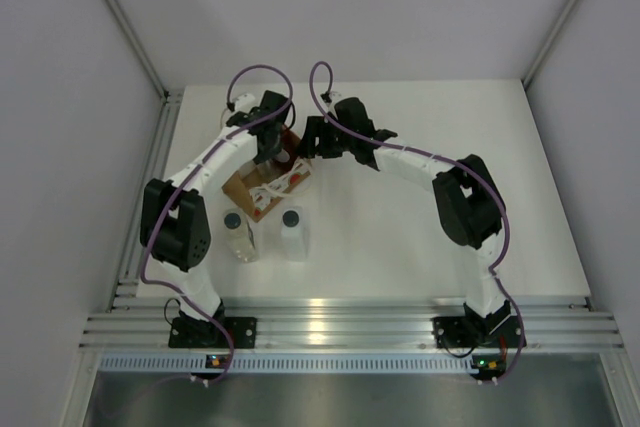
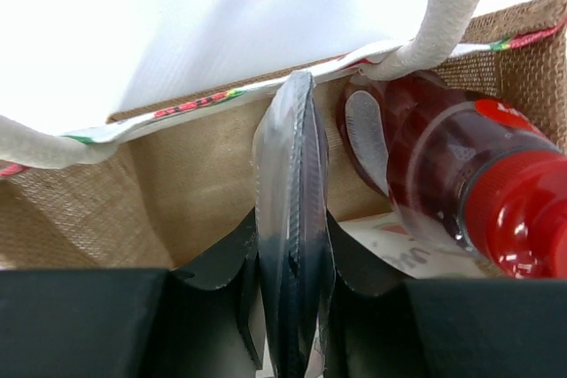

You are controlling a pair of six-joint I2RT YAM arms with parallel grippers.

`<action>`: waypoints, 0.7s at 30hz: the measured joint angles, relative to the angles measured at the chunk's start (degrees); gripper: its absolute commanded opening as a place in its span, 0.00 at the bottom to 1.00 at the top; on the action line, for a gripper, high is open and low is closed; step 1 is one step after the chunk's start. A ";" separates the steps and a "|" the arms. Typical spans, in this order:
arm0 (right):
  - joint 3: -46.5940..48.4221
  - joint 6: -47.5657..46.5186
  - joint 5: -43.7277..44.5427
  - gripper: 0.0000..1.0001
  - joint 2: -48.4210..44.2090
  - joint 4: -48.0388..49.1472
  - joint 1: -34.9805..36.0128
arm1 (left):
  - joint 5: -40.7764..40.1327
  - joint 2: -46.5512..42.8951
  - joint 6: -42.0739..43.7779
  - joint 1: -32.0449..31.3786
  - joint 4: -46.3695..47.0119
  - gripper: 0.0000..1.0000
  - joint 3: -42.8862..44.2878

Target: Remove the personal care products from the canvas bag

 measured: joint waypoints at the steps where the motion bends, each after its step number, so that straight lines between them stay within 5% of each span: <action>1: -0.02 0.00 0.00 0.63 0.00 -0.02 0.02 | -0.24 -0.24 1.09 0.00 -0.20 0.00 0.00; 21: 0.00 0.02 -0.02 0.63 0.00 -0.02 0.02 | -1.79 -9.51 14.27 -2.45 -1.03 0.00 0.00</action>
